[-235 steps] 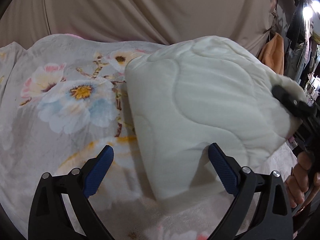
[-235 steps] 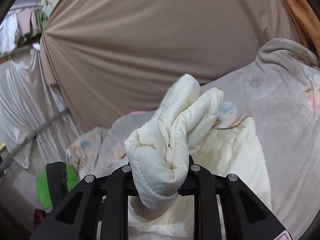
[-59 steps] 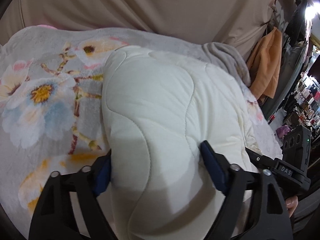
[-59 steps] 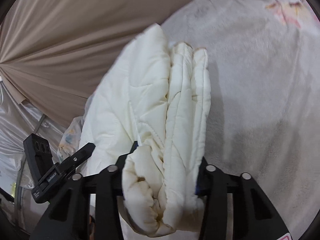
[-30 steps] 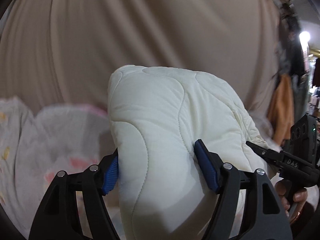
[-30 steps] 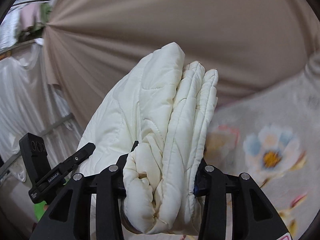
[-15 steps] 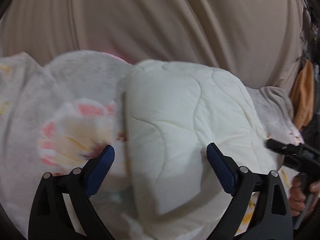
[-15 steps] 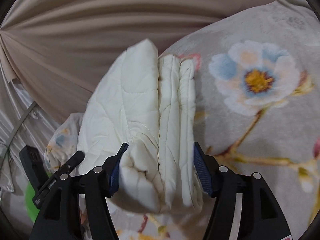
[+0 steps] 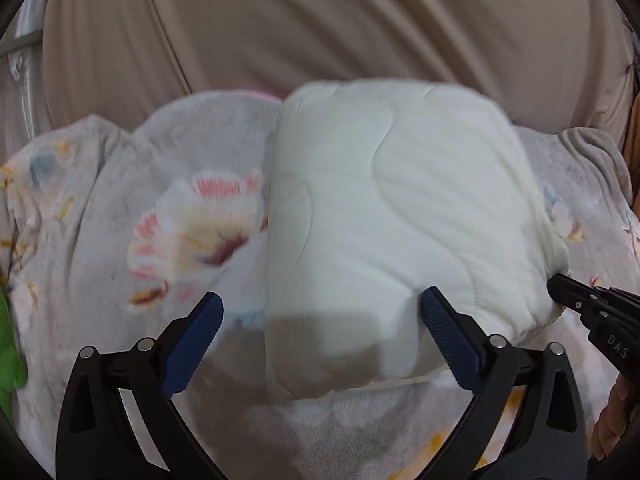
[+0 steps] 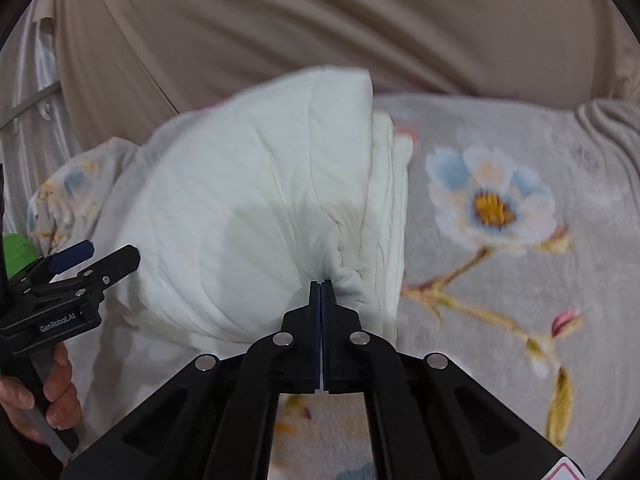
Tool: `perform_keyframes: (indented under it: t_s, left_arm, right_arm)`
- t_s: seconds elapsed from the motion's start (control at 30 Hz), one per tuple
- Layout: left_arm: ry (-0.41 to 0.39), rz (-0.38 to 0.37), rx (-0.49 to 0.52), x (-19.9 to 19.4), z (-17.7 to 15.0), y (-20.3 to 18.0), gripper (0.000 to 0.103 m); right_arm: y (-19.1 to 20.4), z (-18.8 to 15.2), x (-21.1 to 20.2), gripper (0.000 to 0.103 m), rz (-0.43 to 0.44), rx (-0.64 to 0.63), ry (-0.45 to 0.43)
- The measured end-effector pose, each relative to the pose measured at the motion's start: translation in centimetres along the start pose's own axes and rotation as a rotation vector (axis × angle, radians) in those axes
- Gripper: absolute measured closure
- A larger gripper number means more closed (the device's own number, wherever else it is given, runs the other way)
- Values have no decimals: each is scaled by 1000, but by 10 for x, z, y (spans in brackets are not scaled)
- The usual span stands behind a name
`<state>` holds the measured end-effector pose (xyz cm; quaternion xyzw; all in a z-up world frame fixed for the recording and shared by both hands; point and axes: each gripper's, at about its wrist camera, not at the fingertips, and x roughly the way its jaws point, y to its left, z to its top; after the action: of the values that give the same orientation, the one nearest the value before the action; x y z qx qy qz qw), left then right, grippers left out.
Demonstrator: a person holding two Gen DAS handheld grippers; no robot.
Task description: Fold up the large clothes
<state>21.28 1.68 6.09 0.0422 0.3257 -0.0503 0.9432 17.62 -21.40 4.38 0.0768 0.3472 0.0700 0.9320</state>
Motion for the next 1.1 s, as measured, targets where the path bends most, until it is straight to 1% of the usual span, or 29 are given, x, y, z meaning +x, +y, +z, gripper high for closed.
perform_keyframes:
  t_s: [0.07, 0.17, 0.23, 0.3, 0.37, 0.5, 0.57, 0.63, 0.67, 0.73, 0.83, 0.9, 1.1]
  left_arm:
    - [20, -15, -16, 8, -8, 1, 5]
    - [22, -13, -14, 14, -15, 0, 5]
    - [10, -2, 1, 15, -21, -4, 5]
    - [0, -3, 1, 15, -26, -8, 5]
    - [-18, 0, 1, 14, -29, -11, 5]
    - [-55, 34, 25, 3, -33, -19, 5]
    - [-57, 41, 22, -3, -37, -22, 5]
    - [-44, 37, 15, -8, -43, -25, 5]
    - [-40, 37, 13, -10, -46, -26, 5]
    - [-38, 46, 11, -15, -51, -29, 5]
    - [-42, 52, 11, -24, -59, -34, 5]
    - [-37, 56, 14, -28, -65, -39, 5]
    - [-45, 75, 44, -41, -79, -57, 5]
  right_arm:
    - [-7, -7, 9, 103, 17, 21, 31]
    - [-7, -15, 17, 103, 1, -3, 32]
    - [-1, -19, 19, 103, -29, -34, 15]
    - [7, -21, 20, 103, -72, -70, -4]
    - [11, -23, 17, 103, -95, -89, -23]
    - [7, -23, 1, 103, -73, -34, -81]
    - [11, -27, -11, 103, -94, -30, -99]
    - [22, -35, -21, 95, -134, -60, -116]
    - [27, -40, -25, 86, -149, -77, -119]
    - [34, -51, -30, 74, -161, -95, -107]
    - [35, -65, -31, 72, -170, -86, -63]
    - [30, -71, -33, 72, -159, -48, -36]
    - [19, -85, -34, 69, -152, 17, 11]
